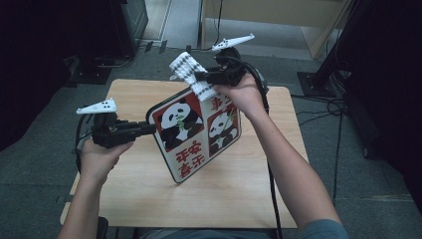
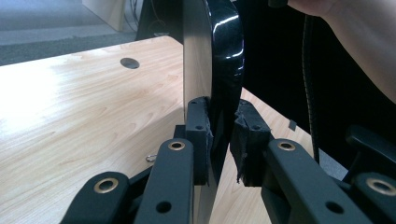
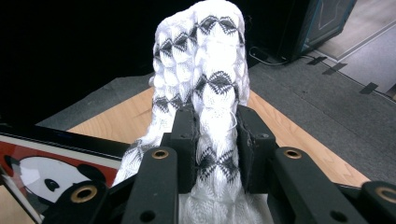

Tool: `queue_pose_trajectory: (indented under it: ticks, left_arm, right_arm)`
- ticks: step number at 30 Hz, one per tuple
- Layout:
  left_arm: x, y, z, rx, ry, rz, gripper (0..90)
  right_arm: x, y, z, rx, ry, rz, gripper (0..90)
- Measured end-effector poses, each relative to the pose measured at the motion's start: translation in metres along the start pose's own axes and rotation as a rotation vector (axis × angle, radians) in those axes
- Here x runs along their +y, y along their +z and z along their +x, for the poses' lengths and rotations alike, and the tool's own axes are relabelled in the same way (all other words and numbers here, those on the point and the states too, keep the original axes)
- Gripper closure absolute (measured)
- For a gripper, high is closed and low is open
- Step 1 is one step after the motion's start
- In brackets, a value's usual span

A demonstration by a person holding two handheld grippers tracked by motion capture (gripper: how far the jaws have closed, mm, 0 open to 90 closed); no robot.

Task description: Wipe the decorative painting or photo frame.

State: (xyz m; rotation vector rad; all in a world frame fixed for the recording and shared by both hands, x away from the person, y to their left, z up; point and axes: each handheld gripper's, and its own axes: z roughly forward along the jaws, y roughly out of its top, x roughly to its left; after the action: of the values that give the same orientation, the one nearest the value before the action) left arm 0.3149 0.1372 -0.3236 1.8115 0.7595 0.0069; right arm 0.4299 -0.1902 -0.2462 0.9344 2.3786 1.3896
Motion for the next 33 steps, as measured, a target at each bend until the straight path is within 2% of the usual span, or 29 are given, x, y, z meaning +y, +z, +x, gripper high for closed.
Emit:
queue_pose_trajectory:
  ticks: [11,21,33]
  left_arm:
    - [0.0,0.0,0.0,0.003,0.001,-0.001,78.5]
    - [0.0,0.0,0.0,0.002,0.002,-0.002,78.3]
    - [0.0,0.0,-0.001,0.005,0.001,0.0,78.3]
  right_arm:
    - [-0.002,-0.004,-0.014,-0.001,0.011,-0.01,72.4]
    - [-0.002,-0.01,-0.024,-0.02,0.034,-0.006,72.3]
    - [-0.001,-0.014,-0.035,-0.044,0.031,0.004,72.3]
